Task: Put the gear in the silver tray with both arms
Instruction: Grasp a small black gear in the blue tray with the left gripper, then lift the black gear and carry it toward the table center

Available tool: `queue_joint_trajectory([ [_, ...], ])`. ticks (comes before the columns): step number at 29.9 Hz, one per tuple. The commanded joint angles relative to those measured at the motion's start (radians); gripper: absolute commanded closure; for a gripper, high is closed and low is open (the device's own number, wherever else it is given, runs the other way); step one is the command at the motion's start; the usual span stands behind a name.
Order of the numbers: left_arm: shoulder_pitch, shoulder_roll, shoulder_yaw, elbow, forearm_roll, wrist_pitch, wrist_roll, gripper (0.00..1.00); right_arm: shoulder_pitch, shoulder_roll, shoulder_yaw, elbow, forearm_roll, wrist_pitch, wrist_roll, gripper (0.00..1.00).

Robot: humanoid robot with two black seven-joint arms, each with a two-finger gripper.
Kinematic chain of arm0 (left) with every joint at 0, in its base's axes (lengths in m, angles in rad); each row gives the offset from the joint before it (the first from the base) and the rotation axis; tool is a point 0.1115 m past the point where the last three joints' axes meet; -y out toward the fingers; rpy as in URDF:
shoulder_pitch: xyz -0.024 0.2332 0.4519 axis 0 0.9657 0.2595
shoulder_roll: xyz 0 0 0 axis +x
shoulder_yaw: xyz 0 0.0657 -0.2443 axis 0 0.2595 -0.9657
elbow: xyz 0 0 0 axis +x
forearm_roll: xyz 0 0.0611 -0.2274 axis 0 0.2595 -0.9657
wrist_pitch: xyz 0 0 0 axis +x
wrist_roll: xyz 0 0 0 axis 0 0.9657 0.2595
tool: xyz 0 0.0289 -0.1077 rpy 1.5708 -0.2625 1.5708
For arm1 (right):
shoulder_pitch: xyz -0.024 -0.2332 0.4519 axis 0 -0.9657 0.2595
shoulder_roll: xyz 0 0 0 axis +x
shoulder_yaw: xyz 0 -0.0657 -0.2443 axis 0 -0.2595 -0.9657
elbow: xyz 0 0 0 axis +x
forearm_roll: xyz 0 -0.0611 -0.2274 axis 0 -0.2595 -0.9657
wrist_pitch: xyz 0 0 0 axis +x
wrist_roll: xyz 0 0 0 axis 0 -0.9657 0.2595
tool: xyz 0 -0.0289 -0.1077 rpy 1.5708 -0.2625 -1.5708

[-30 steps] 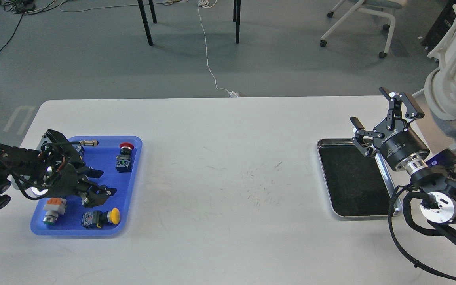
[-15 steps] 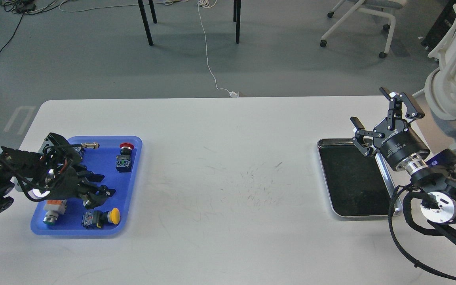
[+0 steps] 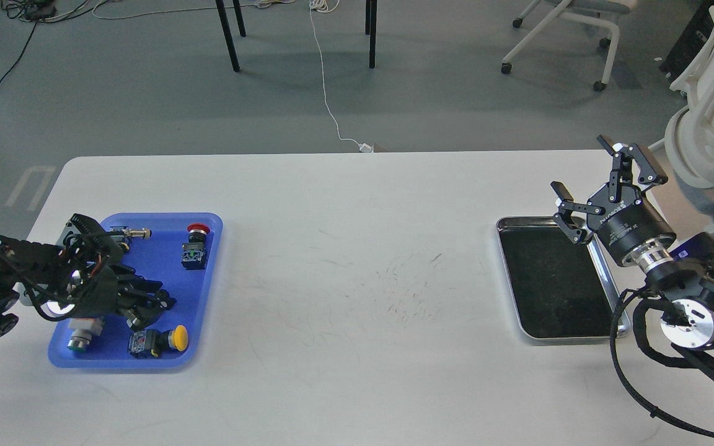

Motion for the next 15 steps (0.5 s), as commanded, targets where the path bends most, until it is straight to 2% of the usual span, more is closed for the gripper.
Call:
queue_joint_trajectory([
  [1,0.000,0.001,0.000,0.000,0.000,-0.001,0.000,0.80,0.000,0.000,0.000,0.001,0.000,0.000,0.000,0.01],
  [4,0.000,0.002,-0.001,0.000,0.000,0.004,0.000,0.86,0.000,-0.002,0.001,0.001,0.000,0.000,0.000,0.01],
  [10,-0.026,0.017,-0.012,-0.020,0.000,0.010,0.000,0.87,0.002,-0.003,0.001,0.001,0.000,0.001,0.000,0.01],
  [15,-0.148,0.065,-0.013,-0.136,0.000,0.004,0.000,0.87,0.005,-0.019,0.003,0.001,0.002,0.000,0.000,0.01],
])
